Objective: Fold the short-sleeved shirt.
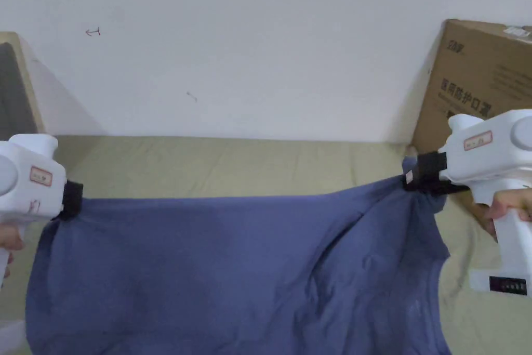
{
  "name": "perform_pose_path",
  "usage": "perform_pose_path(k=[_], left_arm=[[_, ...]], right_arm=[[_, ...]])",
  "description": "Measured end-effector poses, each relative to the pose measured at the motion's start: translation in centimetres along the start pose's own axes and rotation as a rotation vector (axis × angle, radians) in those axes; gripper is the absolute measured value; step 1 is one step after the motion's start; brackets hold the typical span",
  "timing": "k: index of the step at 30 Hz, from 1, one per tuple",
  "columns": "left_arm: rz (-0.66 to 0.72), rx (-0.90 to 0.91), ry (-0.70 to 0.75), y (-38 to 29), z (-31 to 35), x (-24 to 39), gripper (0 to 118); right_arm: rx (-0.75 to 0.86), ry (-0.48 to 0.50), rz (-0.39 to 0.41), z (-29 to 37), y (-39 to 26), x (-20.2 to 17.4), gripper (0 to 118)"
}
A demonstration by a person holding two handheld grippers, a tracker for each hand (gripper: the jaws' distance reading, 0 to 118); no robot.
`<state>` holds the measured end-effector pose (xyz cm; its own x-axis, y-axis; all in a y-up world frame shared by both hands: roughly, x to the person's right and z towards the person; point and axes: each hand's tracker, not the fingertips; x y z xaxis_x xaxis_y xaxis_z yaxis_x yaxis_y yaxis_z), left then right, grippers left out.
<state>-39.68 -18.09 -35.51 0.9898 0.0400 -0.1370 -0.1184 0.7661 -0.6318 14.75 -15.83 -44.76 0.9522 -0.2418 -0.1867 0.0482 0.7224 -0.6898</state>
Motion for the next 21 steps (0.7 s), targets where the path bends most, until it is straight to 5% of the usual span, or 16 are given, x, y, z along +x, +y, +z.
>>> perform_pose_path(k=[21], left_arm=[[-0.033,0.41,0.207,27.7,5.9,2.5,1]], right_arm=[[0.361,-0.082,0.128,10.7,25.3,-10.1,11]])
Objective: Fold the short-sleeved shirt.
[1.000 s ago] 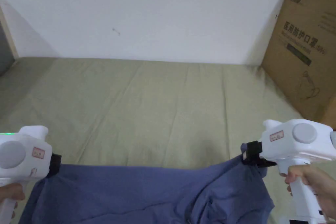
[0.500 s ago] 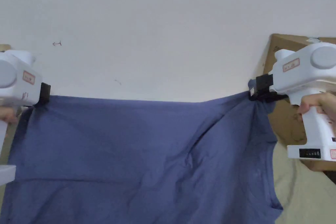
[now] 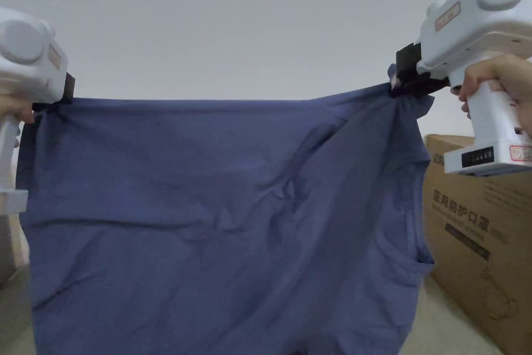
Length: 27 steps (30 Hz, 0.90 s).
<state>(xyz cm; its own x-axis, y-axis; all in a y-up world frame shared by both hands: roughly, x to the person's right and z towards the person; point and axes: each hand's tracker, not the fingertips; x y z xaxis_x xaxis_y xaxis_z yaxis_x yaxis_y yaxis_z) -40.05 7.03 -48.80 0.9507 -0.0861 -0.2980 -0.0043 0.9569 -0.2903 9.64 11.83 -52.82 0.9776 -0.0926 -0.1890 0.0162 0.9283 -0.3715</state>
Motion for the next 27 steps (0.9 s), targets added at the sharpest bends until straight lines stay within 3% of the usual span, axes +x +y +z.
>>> perform_pose_path(k=[2,4,6,8,11,14,18,22,27], left_arm=[[0.011,0.041,0.009,1.2,-0.2,0.1,1],[-0.028,0.075,0.033,1.4,-0.7,0.5,1],[-0.097,0.058,0.101,0.5,-2.0,1.3,1],[-0.099,0.033,0.099,-1.2,-3.8,2.0,1],[-0.051,-0.048,0.072,-4.8,-7.2,2.8,1],[-0.103,-0.133,0.094,-9.8,-11.8,4.5,1],[-0.13,-0.235,0.091,-18.0,-18.0,6.9,1],[-0.183,-0.342,0.131,-27.4,-22.0,9.5,1],[-0.187,-0.488,0.118,-36.6,-24.6,10.1,1]], right_arm=[[0.027,0.0,0.001,0.2,1.3,-0.3,11],[0.066,0.014,-0.063,0.3,1.5,-0.3,11],[0.041,0.029,-0.037,-0.6,0.8,-0.4,11],[-0.005,0.001,0.037,-2.7,-0.9,-0.7,11],[-0.079,-0.023,0.004,-7.0,-4.7,-0.2,11],[-0.198,-0.014,-0.054,-13.2,-9.6,1.3,11],[-0.349,-0.062,-0.053,-21.4,-17.8,2.7,11],[-0.468,-0.054,-0.158,-27.7,-26.5,4.4,11],[-0.621,-0.091,-0.141,-30.9,-35.1,5.5,11]])
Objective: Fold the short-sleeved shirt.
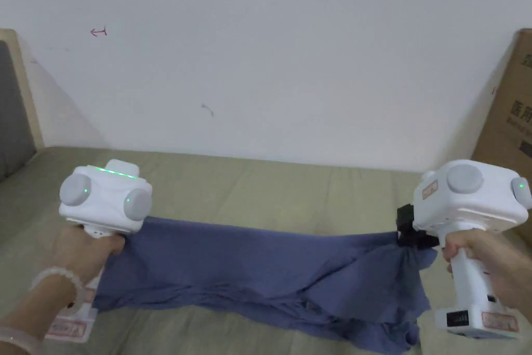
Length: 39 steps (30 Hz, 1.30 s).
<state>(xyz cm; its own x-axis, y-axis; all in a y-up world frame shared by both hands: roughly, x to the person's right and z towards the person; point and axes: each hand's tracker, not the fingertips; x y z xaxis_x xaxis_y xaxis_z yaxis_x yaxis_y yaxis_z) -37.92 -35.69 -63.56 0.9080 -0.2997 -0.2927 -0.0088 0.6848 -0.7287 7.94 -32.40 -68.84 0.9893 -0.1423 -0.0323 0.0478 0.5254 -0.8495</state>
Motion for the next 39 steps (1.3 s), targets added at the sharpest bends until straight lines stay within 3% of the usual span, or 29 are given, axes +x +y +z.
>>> perform_pose_path(k=[5,7,11,15,19,24,31,35,39], left_arm=[[-0.017,0.016,-0.01,-3.9,0.4,-0.5,1],[-0.025,0.037,-0.014,-4.9,2.1,-1.6,1],[-0.002,0.091,-0.039,-7.7,8.0,-5.0,1],[-0.006,0.135,-0.049,-12.8,15.3,-8.7,1],[-0.023,0.137,-0.021,-19.8,21.2,-10.8,1],[-0.028,0.064,-0.043,-28.4,25.4,-12.0,1],[0.044,-0.06,-0.069,-38.0,28.8,-13.8,1],[0.043,-0.105,-0.094,-40.8,29.4,-13.9,1],[0.063,-0.132,-0.108,-41.7,29.2,-14.0,2]], right_arm=[[-0.011,0.022,-0.034,-0.4,-3.2,1.0,11],[0.026,0.06,0.033,1.7,-4.3,1.0,11],[0.12,0.144,0.007,7.8,-8.0,1.2,11],[0.214,0.158,0.101,13.8,-14.6,1.3,11],[0.213,0.235,0.012,17.8,-23.0,2.1,11],[0.13,0.136,0.091,20.0,-33.5,1.6,11],[0.048,0.153,0.038,21.7,-44.6,3.3,11],[-0.022,0.147,-0.047,21.4,-47.8,4.3,11],[-0.016,0.149,-0.042,21.0,-49.1,4.3,14]])
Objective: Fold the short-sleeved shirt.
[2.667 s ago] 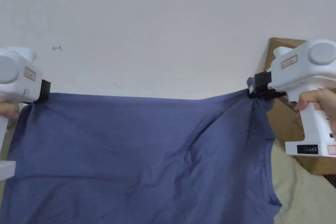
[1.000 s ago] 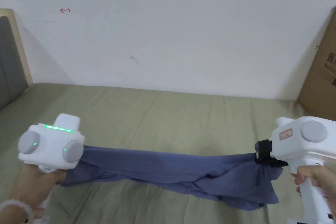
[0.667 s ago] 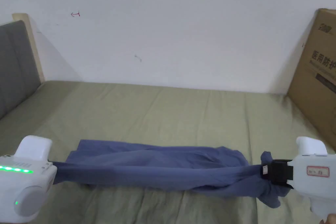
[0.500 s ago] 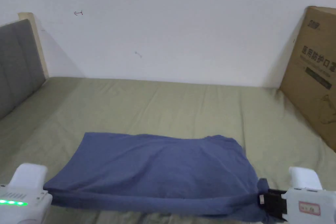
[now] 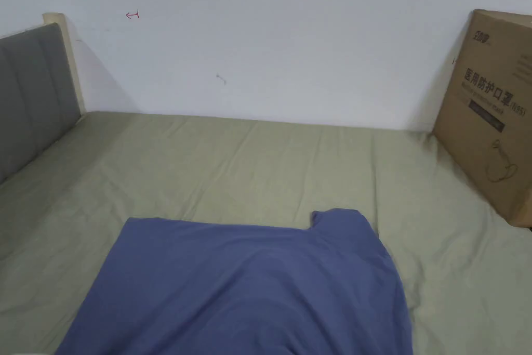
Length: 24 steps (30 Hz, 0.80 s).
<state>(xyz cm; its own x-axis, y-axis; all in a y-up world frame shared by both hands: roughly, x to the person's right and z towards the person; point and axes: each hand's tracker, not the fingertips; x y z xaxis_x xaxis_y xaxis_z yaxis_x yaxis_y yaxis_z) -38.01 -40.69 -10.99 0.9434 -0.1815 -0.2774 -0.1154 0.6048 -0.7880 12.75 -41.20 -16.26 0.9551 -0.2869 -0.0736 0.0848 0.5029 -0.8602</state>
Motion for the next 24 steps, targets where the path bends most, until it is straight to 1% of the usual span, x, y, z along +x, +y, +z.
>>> perform_pose_path(k=[1,2,3,4,5,7,10,11,12,13,14,15,16,17,18,20,22,23,24], left_arm=[[-0.001,-0.003,0.0,0.2,0.0,0.3,6],[0.0,-0.014,-0.002,0.5,-0.1,0.2,27],[0.008,-0.018,0.004,0.7,0.0,0.1,56],[0.018,-0.021,-0.007,1.2,0.0,-0.3,83],[0.038,-0.02,-0.042,1.3,0.5,-0.8,96],[0.088,0.044,-0.09,2.9,1.6,-1.3,96],[0.086,0.088,-0.081,5.6,1.7,-1.4,94],[0.078,0.092,-0.074,6.5,1.2,-1.1,92],[0.073,0.098,-0.073,7.5,0.5,-0.7,83],[0.056,0.097,-0.081,8.4,-0.3,-0.2,62],[0.063,0.087,-0.081,9.3,-1.3,0.2,21],[0.08,0.079,-0.091,10.4,-2.5,0.5,1],[0.119,0.093,-0.136,11.5,-3.6,0.7,0],[0.144,0.084,-0.18,12.6,-4.8,0.7,0],[0.147,0.069,-0.206,14.0,-6.0,0.8,0],[0.15,0.051,-0.201,17.6,-8.8,1.1,0],[0.13,0.055,-0.212,21.7,-12.2,1.1,0],[0.124,0.039,-0.233,23.7,-14.0,1.0,0],[0.135,-0.004,-0.27,25.9,-16.3,0.7,12]], right_arm=[[0.012,0.005,-0.002,-0.1,0.1,0.1,28],[0.007,-0.003,-0.002,-0.1,0.5,0.0,55],[-0.004,-0.029,-0.002,-0.1,0.9,0.0,80],[-0.005,-0.038,0.001,0.0,1.3,0.0,95],[-0.002,-0.05,0.011,0.2,1.8,0.0,95],[0.052,-0.044,0.049,1.5,3.6,-0.1,93],[0.119,-0.043,0.103,2.3,6.5,-0.9,85],[0.137,-0.042,0.113,2.1,7.4,-1.1,85],[0.14,-0.047,0.114,1.7,8.4,-1.4,70],[0.137,-0.051,0.111,0.9,9.4,-1.7,50],[0.134,-0.053,0.104,0.2,10.3,-1.9,22],[0.124,-0.043,0.088,-0.7,11.2,-1.9,8],[0.094,-0.015,0.072,-1.8,12.1,-2.1,6],[0.091,-0.009,0.072,-2.7,12.9,-2.2,0],[0.099,-0.013,0.076,-3.5,13.4,-2.5,0],[0.072,-0.027,0.093,-5.5,15.0,-3.1,0],[0.074,-0.022,0.087,-7.2,16.3,-3.3,0],[0.066,-0.005,0.076,-8.0,16.8,-3.2,0],[0.056,0.006,0.064,-8.8,17.4,-3.2,0]])
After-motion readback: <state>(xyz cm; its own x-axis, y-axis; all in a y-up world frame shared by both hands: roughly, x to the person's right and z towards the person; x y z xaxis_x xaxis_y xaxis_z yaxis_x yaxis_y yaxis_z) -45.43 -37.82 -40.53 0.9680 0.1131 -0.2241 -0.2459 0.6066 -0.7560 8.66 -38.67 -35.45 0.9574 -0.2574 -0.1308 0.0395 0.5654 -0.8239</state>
